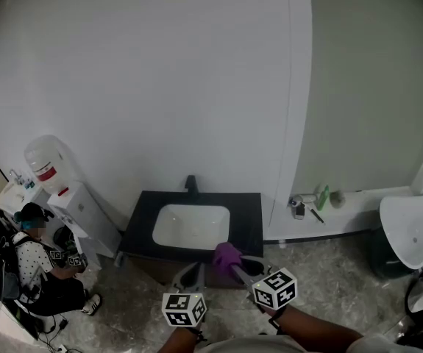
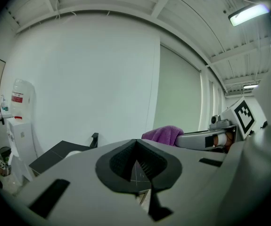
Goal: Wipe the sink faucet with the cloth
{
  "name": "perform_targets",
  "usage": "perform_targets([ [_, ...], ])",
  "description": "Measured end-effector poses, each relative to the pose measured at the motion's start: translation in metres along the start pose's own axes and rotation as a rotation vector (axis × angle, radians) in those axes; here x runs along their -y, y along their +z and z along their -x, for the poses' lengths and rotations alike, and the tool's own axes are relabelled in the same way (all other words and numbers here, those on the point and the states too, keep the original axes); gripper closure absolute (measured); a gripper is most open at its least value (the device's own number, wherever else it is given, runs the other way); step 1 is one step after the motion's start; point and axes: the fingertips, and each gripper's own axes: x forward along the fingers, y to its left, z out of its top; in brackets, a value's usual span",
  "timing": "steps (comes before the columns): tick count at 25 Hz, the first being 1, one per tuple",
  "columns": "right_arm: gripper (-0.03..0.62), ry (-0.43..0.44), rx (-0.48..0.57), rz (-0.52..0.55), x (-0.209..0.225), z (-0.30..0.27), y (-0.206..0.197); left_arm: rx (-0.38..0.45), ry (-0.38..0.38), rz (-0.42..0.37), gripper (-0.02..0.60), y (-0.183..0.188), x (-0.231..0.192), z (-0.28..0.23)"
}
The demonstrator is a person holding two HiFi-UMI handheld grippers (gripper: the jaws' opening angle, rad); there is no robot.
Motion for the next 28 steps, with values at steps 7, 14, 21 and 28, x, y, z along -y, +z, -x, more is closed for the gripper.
perform_targets([
  [7, 0.534, -0.006, 0.007, -0.012, 0.003, -0.007, -0.001, -0.007, -0.007, 0.006, 0.577, -0.002, -0.007, -0.003],
  [14, 0.533, -0.018, 0.0, -0.021, 0.005, -0.02, -0.005, -0.011, -0.02, 0.011, 0.577, -0.003, -0.02, -0.009],
  [21, 0.531, -0.037, 0.033, -0.036, -0.013, -0.044, -0.005, -0.027, -0.053, 0.006, 0.577, -0.006, -0.055, -0.001],
  [28, 0.531, -0.088, 0.04, -0.061, -0.027, -0.079, -0.011, -0.049, -0.091, 0.004, 0.577, -0.01, -0.102, 0.007],
])
